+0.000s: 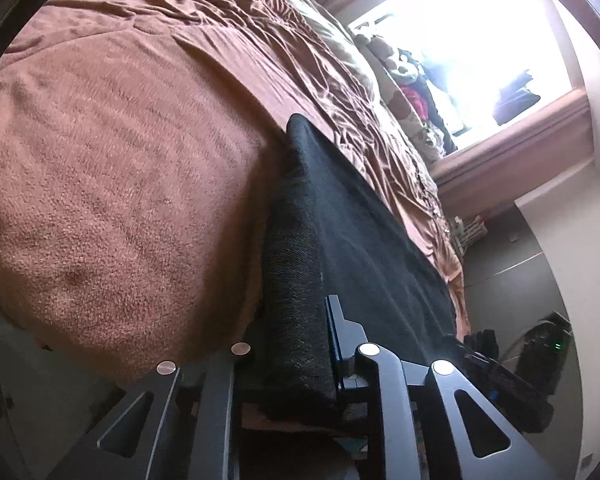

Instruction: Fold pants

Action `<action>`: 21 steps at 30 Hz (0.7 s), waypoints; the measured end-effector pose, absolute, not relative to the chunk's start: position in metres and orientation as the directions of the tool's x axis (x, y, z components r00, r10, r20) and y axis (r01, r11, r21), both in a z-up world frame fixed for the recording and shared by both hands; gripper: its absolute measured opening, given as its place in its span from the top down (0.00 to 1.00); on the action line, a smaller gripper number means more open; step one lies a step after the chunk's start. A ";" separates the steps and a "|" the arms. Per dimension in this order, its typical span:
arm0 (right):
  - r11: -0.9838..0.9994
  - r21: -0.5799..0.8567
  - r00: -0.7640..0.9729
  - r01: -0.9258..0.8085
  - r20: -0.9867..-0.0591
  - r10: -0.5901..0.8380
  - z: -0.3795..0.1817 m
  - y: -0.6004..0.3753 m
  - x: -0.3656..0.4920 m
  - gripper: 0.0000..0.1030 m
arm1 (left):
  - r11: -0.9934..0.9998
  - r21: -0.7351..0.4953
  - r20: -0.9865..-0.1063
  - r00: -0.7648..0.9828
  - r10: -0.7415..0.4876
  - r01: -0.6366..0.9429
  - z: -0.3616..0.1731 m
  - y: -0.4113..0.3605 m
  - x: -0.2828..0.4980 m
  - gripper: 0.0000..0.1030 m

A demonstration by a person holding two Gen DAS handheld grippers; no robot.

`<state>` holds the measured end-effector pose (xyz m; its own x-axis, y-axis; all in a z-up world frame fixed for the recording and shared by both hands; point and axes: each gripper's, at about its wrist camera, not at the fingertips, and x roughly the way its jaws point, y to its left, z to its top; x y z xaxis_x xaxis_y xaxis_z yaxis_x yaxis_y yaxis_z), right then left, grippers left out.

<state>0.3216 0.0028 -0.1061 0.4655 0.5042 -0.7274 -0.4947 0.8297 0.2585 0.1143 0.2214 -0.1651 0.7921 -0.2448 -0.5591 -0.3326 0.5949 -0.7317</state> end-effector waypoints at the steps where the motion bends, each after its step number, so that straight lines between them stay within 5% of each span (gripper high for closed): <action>1: 0.829 0.259 0.458 -0.495 -0.734 0.502 -0.109 0.007 0.326 0.90 | 0.593 -0.734 -0.557 0.793 -0.247 -0.331 -0.164 0.222 0.115 0.81; 21: 0.802 0.216 0.309 -0.558 -0.842 0.441 -0.140 0.036 0.329 0.92 | 0.496 -0.787 -0.545 0.790 -0.281 -0.366 -0.177 0.229 0.106 0.83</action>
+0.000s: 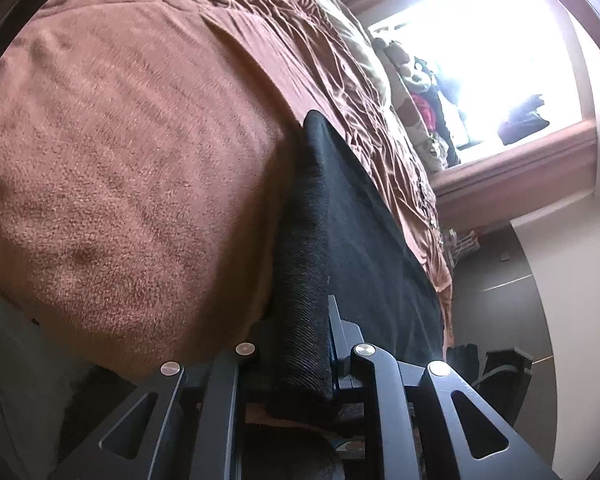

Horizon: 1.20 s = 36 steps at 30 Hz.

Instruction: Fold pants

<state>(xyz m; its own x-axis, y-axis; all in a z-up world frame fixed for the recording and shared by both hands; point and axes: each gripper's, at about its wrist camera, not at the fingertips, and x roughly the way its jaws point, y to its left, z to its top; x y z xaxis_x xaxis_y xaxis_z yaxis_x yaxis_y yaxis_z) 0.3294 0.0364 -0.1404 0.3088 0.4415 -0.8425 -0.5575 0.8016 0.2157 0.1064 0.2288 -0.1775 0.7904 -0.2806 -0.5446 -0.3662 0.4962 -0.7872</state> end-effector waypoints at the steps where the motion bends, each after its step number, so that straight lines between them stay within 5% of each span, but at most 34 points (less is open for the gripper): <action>1: 0.799 0.209 0.302 -0.563 -0.849 0.435 -0.141 0.036 0.327 0.92 | 0.492 -0.789 -0.545 0.789 -0.282 -0.369 -0.178 0.229 0.106 0.83; 36: 0.890 0.166 0.393 -0.424 -0.852 0.346 -0.131 0.093 0.448 0.97 | 0.351 -0.789 -0.600 0.755 -0.266 -0.504 -0.190 0.229 0.100 0.82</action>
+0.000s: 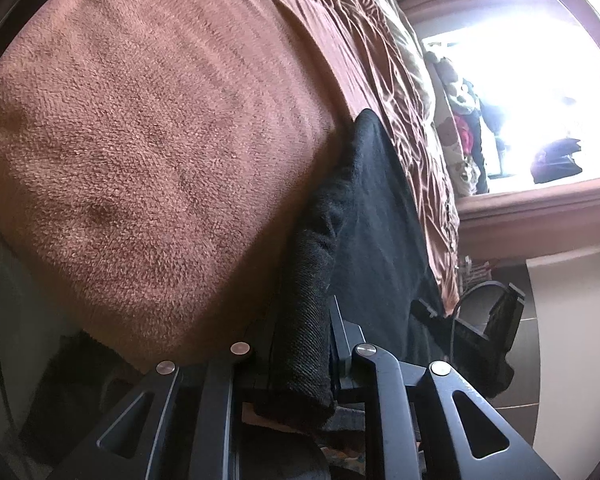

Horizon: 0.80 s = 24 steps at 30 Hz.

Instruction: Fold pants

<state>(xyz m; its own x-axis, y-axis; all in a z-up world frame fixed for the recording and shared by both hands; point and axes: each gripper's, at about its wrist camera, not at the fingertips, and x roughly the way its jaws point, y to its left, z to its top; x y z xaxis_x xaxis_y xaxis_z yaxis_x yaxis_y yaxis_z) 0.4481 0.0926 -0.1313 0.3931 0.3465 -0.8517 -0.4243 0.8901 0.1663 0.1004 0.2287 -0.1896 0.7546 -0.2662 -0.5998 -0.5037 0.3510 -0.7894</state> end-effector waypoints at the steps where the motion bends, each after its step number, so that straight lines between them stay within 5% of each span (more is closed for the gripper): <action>1: 0.892 0.166 0.394 -0.421 -0.852 0.344 -0.131 0.094 0.452 0.97 | 0.351 -0.788 -0.601 0.754 -0.265 -0.505 -0.190 0.229 0.101 0.82; 13: 0.909 0.144 0.408 -0.390 -0.858 0.311 -0.132 0.115 0.486 0.97 | 0.379 -0.770 -0.617 0.751 -0.236 -0.513 -0.184 0.224 0.107 0.82; 24: 0.881 0.175 0.364 -0.440 -0.862 0.353 -0.133 0.087 0.433 0.97 | 0.395 -0.788 -0.584 0.776 -0.237 -0.472 -0.167 0.223 0.111 0.86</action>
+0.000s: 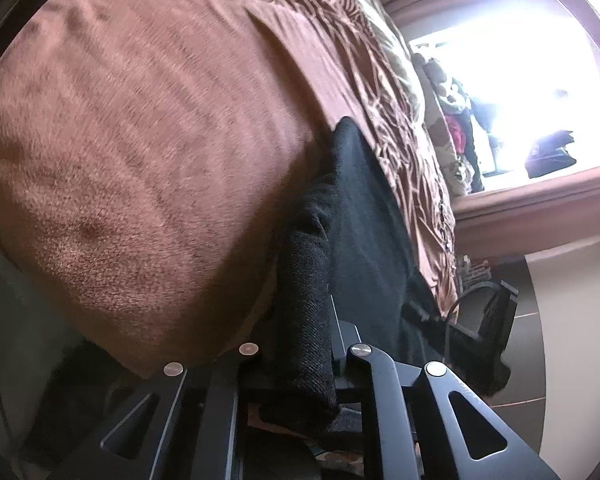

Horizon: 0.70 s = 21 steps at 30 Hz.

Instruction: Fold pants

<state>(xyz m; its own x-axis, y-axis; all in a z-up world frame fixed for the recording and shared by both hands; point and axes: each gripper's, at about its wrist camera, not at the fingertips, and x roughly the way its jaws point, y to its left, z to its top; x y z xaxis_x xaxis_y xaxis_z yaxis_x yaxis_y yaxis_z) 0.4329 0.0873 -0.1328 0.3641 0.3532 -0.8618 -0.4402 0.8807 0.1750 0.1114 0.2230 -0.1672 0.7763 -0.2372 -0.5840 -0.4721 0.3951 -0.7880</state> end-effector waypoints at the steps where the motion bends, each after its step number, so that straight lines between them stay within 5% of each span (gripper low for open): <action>1: 0.877 0.173 0.362 -0.449 -0.862 0.355 -0.133 0.085 0.426 0.97 | 0.400 -0.789 -0.581 0.779 -0.236 -0.467 -0.164 0.222 0.112 0.86; 21: 0.822 0.332 0.300 -0.463 -0.814 0.498 -0.135 0.006 0.329 0.97 | 0.469 -0.813 -0.502 0.824 -0.263 -0.346 -0.107 0.198 0.144 0.87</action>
<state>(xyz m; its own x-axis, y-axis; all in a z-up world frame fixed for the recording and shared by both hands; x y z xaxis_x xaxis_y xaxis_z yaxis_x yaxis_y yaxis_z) 0.3290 0.0055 -0.1345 0.2995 0.4976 -0.8141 -0.4632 0.8218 0.3319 0.1445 0.1978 -0.1074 0.8242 -0.2627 -0.5018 -0.3457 0.4685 -0.8130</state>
